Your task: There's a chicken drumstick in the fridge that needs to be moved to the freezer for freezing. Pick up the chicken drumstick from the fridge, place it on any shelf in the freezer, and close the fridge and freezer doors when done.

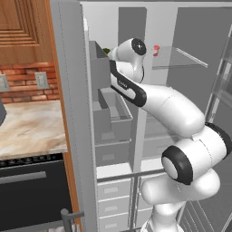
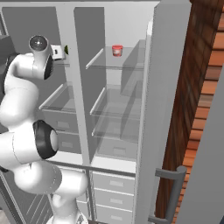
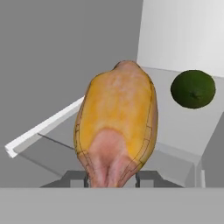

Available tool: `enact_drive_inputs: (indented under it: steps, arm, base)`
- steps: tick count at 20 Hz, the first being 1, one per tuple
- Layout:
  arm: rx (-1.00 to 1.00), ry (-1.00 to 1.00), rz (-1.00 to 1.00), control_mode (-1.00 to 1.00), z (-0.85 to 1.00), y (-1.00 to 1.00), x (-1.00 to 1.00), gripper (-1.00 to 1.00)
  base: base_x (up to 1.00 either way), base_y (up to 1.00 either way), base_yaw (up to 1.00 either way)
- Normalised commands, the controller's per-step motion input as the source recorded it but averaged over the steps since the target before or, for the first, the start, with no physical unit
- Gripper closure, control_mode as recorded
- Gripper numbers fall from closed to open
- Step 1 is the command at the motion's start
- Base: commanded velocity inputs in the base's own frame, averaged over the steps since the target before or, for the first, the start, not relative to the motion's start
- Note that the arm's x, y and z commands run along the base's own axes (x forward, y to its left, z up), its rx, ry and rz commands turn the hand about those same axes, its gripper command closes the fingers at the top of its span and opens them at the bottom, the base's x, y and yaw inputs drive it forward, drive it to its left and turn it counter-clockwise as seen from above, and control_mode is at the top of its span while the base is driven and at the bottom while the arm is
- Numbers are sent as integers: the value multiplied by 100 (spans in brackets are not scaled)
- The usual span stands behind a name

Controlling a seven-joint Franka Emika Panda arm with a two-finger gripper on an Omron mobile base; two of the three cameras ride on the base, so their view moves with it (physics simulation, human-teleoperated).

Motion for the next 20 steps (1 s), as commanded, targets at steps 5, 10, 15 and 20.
enact_drive_inputs:
  steps: [5,10,15,20]
  arm:
    - [0,2,0,-100,-4,0,30,100]
    - [0,1,0,-100,-27,0,19,100]
    - [0,0,0,-100,-36,0,17,100]
    - [0,0,0,-100,0,0,28,100]
  base:
    - [0,0,0]
    - [0,0,0]
    - [0,0,0]
    - [0,0,0]
